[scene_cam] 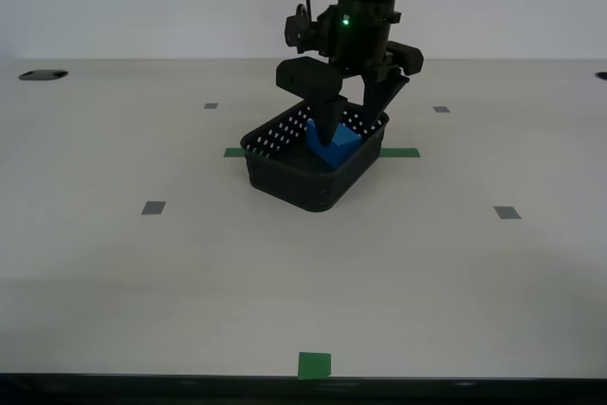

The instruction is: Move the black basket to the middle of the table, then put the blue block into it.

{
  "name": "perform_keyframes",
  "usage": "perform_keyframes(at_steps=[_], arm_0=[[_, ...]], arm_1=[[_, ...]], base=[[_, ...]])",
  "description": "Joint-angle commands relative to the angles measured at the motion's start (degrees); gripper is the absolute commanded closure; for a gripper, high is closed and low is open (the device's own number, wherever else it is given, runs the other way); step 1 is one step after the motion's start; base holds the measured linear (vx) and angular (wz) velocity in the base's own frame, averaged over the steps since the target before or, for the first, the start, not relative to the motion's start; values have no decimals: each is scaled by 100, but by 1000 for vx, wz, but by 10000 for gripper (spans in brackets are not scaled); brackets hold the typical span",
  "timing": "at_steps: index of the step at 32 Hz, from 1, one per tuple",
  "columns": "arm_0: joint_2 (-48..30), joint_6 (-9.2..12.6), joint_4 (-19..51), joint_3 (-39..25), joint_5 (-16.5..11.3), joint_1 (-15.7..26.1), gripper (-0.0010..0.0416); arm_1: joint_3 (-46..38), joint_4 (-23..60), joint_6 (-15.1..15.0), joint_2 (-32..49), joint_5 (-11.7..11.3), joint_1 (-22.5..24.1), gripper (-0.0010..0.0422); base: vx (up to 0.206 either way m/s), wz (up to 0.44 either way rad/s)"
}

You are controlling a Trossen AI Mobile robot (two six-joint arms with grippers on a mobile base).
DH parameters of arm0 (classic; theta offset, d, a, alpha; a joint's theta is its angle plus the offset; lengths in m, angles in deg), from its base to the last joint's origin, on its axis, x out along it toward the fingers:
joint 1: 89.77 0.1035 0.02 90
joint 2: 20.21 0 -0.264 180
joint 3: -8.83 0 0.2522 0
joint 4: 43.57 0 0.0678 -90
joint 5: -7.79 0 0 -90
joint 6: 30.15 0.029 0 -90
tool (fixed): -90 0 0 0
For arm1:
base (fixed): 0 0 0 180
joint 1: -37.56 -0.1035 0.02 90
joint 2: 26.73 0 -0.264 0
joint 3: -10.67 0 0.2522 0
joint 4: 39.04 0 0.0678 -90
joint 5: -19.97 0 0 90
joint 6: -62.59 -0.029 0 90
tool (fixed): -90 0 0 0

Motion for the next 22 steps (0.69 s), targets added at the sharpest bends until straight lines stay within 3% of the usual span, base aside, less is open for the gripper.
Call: perform_keyframes(at_steps=[1, 6, 13, 22], arm_0=[[-7, -2, -37, -68, -4, 2, 34], [-7, -2, -133, -61, -4, 2, 23], [-7, 0, -199, -61, -4, 2, 56], [-7, 0, -306, -61, -4, 2, 50]], arm_1=[[-9, -2, -11, 0, 4, 0, 224], [-9, -2, -11, 0, 4, 2, 224], [-9, -2, -11, 0, 2, 2, 224], [-9, -2, -11, 0, 4, 2, 224]], base=[[0, 0], [0, 0], [0, 0], [0, 0]])
